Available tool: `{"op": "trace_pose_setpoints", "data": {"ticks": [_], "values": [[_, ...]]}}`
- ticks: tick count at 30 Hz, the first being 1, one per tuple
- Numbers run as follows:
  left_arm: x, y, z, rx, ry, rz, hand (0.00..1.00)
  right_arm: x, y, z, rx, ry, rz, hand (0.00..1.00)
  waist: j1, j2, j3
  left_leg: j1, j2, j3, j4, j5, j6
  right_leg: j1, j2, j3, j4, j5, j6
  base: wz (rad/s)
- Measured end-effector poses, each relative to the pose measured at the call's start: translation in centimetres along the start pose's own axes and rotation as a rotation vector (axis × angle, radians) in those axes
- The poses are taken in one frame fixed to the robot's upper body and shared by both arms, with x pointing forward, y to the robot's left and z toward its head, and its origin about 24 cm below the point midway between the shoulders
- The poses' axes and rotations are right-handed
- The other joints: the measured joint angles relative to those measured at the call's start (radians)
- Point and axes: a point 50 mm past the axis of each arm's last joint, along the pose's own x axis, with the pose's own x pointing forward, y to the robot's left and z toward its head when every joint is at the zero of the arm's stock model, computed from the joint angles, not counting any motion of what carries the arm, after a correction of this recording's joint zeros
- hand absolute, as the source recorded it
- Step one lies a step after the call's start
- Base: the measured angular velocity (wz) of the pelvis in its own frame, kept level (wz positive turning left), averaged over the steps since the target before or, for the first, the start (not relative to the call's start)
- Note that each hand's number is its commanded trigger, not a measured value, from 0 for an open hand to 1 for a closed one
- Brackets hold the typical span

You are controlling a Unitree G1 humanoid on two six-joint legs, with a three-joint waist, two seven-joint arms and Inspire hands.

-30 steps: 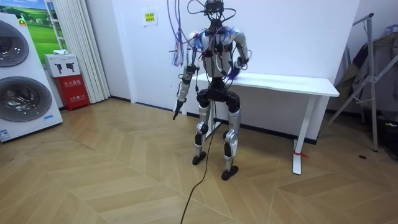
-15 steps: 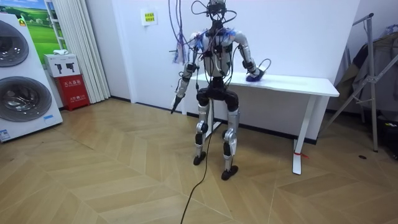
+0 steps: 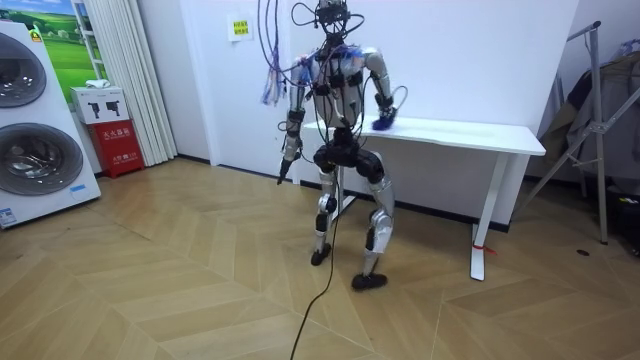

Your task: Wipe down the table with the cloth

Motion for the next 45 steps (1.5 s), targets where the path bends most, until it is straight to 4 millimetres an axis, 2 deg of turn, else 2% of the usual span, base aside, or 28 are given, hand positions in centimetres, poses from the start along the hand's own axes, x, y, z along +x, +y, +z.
{"op": "trace_pose_setpoints", "data": {"ticks": [1,2,4,5,6,7,8,9,10,12,13,14,16,17,19,20,21,22,24,26,27,29,30,31,34,39,42,45], "values": [[0.1,0.3,0.3,0.000,-0.015,0.002,0.00,0.7,-0.7,0.9,-0.029,-0.035,-0.012,1.00,0.034,-0.003,0.0008,-0.016,0.014,-0.015,0.000,0.008,-0.019,-0.001,-0.025,0.033,-0.047,0.005,0.006,0.00],[0.2,0.5,0.5,-0.001,-0.020,0.004,0.00,1.0,-1.0,1.1,-0.031,-0.040,-0.017,1.00,0.043,-0.004,0.0002,-0.027,0.023,-0.028,-0.001,0.013,-0.031,0.003,-0.031,0.042,-0.086,0.008,0.010,0.16],[0.3,1.8,-0.1,0.006,-0.002,0.020,0.00,1.5,-1.8,1.1,-0.012,-0.041,-0.038,1.00,0.029,-0.015,-0.0066,-0.061,0.070,-0.095,-0.027,0.049,-0.082,0.023,-0.029,0.050,-0.243,0.050,0.012,0.55],[0.3,2.2,-0.3,0.008,0.005,0.023,0.00,1.4,-1.9,0.9,-0.016,-0.039,-0.038,1.00,0.023,-0.018,-0.0071,-0.060,0.079,-0.115,-0.040,0.060,-0.099,0.029,-0.024,0.045,-0.272,0.065,0.014,0.72],[0.4,3.3,-0.5,-0.007,0.015,0.045,0.00,1.2,-1.7,0.2,-0.010,-0.029,-0.034,1.00,0.004,-0.028,-0.0079,-0.056,0.109,-0.136,-0.068,0.082,-0.137,0.028,-0.004,0.048,-0.300,0.082,0.015,0.72],[0.4,4.2,-0.6,-0.031,0.022,0.071,0.00,0.8,-1.4,-0.8,0.003,-0.009,-0.030,1.00,-0.018,-0.033,-0.0096,-0.046,0.142,-0.161,-0.087,0.101,-0.165,0.025,0.027,0.042,-0.251,0.086,0.077,0.69],[0.4,4.4,-0.9,-0.044,0.031,0.077,0.00,0.4,-1.1,-1.6,0.006,0.005,-0.027,1.00,-0.026,-0.026,-0.0123,-0.035,0.167,-0.163,-0.096,0.110,-0.154,0.029,0.041,0.025,-0.220,0.056,0.092,0.52],[0.1,4.3,-2.0,-0.070,0.059,0.076,0.00,-0.6,-0.4,-3.2,0.008,0.040,-0.013,1.00,-0.048,-0.034,-0.0192,-0.013,0.197,-0.120,-0.114,0.142,-0.100,0.037,0.063,0.007,-0.181,0.006,0.059,0.53],[-0.3,3.6,-3.1,-0.073,0.095,0.059,0.00,-1.6,0.0,-5.3,0.009,0.097,-0.015,1.00,-0.096,-0.036,-0.0179,-0.002,0.197,-0.065,-0.113,0.150,-0.093,0.068,0.090,-0.024,-0.192,-0.019,0.033,0.54],[-0.7,2.5,-3.9,-0.079,0.124,0.030,0.00,-3.3,-0.2,-8.8,0.005,0.197,-0.036,1.00,-0.135,-0.037,-0.0160,0.000,0.186,0.000,-0.088,0.153,-0.095,0.092,0.129,-0.059,-0.236,-0.018,0.003,0.38],[-0.9,2.0,-4.3,-0.085,0.137,0.018,0.00,-3.9,-0.5,-10.2,0.001,0.246,-0.036,1.00,-0.161,-0.042,-0.0133,0.001,0.165,0.043,-0.062,0.147,-0.085,0.108,0.145,-0.076,-0.272,-0.008,-0.021,0.16],[-1.0,1.7,-4.6,-0.088,0.145,0.012,0.00,-4.0,-0.6,-10.8,0.000,0.269,-0.030,1.00,-0.173,-0.042,-0.0123,0.003,0.144,0.055,-0.051,0.136,-0.070,0.116,0.152,-0.079,-0.290,-0.004,-0.031,0.00],[-1.3,0.4,-4.8,-0.112,0.158,-0.016,0.00,-4.0,-1.2,-11.4,0.002,0.303,-0.020,1.00,-0.173,-0.031,-0.0099,0.020,0.042,0.066,-0.015,0.062,-0.023,0.117,0.160,-0.049,-0.323,0.003,-0.083,-0.47],[-1.3,0.2,-4.7,-0.117,0.157,-0.020,0.00,-3.8,-1.5,-11.2,0.006,0.294,-0.021,1.00,-0.164,-0.024,-0.0093,0.023,0.017,0.067,-0.010,0.043,-0.007,0.110,0.167,-0.033,-0.324,0.005,-0.088,-0.88],[-1.5,-0.6,-4.7,-0.129,0.163,-0.033,0.00,-2.0,-2.7,-8.8,-0.003,0.223,-0.012,1.00,-0.120,-0.005,-0.0077,0.034,-0.073,0.056,-0.056,0.008,0.039,0.061,0.192,0.058,-0.316,0.009,-0.094,-1.12],[-1.5,-0.6,-4.8,-0.131,0.166,-0.033,0.00,-1.5,-3.0,-8.0,-0.008,0.201,-0.006,1.00,-0.104,-0.005,-0.0055,0.040,-0.089,0.052,-0.073,0.011,0.047,0.048,0.196,0.088,-0.309,0.008,-0.100,-1.24],[-1.6,-0.7,-4.9,-0.138,0.175,-0.032,0.00,-0.5,-3.4,-6.1,-0.036,0.142,0.002,1.00,-0.094,0.002,-0.0020,0.055,-0.089,0.042,-0.095,0.018,0.047,0.030,0.218,0.128,-0.317,0.010,-0.152,-0.94],[-1.6,-0.8,-5.1,-0.146,0.189,-0.033,0.00,0.2,-3.7,-4.5,-0.054,0.092,0.000,1.00,-0.098,0.008,0.0006,0.067,-0.088,0.034,-0.112,0.024,0.044,0.024,0.239,0.142,-0.336,0.016,-0.175,-0.68],[-1.6,-0.8,-5.1,-0.175,0.195,-0.033,0.00,0.4,-3.9,-3.6,-0.060,0.058,-0.008,1.00,-0.099,0.004,-0.0022,0.078,-0.096,0.040,-0.146,0.035,0.044,0.011,0.250,0.175,-0.351,0.019,-0.182,-0.23],[-1.7,-0.5,-5.0,-0.194,0.198,-0.023,0.00,0.3,-4.1,-3.7,-0.063,0.049,-0.031,1.00,-0.118,0.002,-0.0045,0.079,-0.109,0.030,-0.168,0.042,0.050,0.015,0.247,0.176,-0.368,0.023,-0.177,0.16],[-1.6,-0.1,-5.0,-0.190,0.199,-0.009,0.00,0.0,-4.1,-4.3,-0.050,0.051,-0.053,1.00,-0.143,-0.003,-0.0077,0.079,-0.119,0.009,-0.182,0.045,0.054,0.024,0.244,0.177,-0.382,0.030,-0.161,0.53],[-1.7,0.7,-4.9,-0.211,0.182,0.032,0.00,-1.3,-3.1,-6.0,0.000,0.091,-0.076,1.00,-0.170,-0.017,-0.0151,0.080,-0.132,-0.019,-0.190,0.046,0.055,0.040,0.238,0.176,-0.395,0.045,-0.111,0.57],[-1.7,1.2,-4.9,-0.221,0.171,0.053,0.00,-2.4,-2.4,-7.2,0.017,0.116,-0.096,1.00,-0.191,-0.022,-0.0161,0.085,-0.141,-0.034,-0.192,0.046,0.055,0.060,0.227,0.168,-0.399,0.054,-0.056,0.53],[-1.8,1.7,-5.1,-0.230,0.172,0.072,0.00,-3.5,-1.8,-8.6,0.040,0.161,-0.118,1.00,-0.207,-0.028,-0.0177,0.098,-0.147,-0.049,-0.195,0.046,0.055,0.083,0.222,0.156,-0.406,0.055,-0.035,0.54],[-2.0,2.9,-6.1,-0.250,0.197,0.128,0.00,-6.6,-0.9,-12.9,0.091,0.331,-0.151,1.00,-0.260,-0.040,-0.0242,0.136,-0.161,-0.074,-0.211,0.046,0.055,0.157,0.220,0.122,-0.446,0.062,-0.015,0.43],[-2.3,3.8,-6.8,-0.272,0.205,0.171,0.00,-9.5,-1.1,-17.7,0.112,0.545,-0.194,1.00,-0.300,-0.046,-0.0284,0.150,-0.161,-0.073,-0.224,0.043,0.060,0.171,0.222,0.107,-0.460,0.066,-0.007,-0.04],[-2.1,3.4,-6.3,-0.270,0.179,0.158,0.00,-9.9,-1.0,-18.2,0.114,0.582,-0.193,1.00,-0.298,-0.039,-0.0291,0.150,-0.158,-0.068,-0.223,0.040,0.061,0.172,0.224,0.104,-0.455,0.067,-0.006,-0.15],[-1.9,2.4,-5.3,-0.242,0.149,0.118,0.00,-8.5,-1.3,-17.1,0.084,0.566,-0.174,1.00,-0.278,-0.027,-0.0277,0.152,-0.156,-0.064,-0.222,0.041,0.058,0.165,0.225,0.112,-0.452,0.067,-0.006,-0.23]]}}
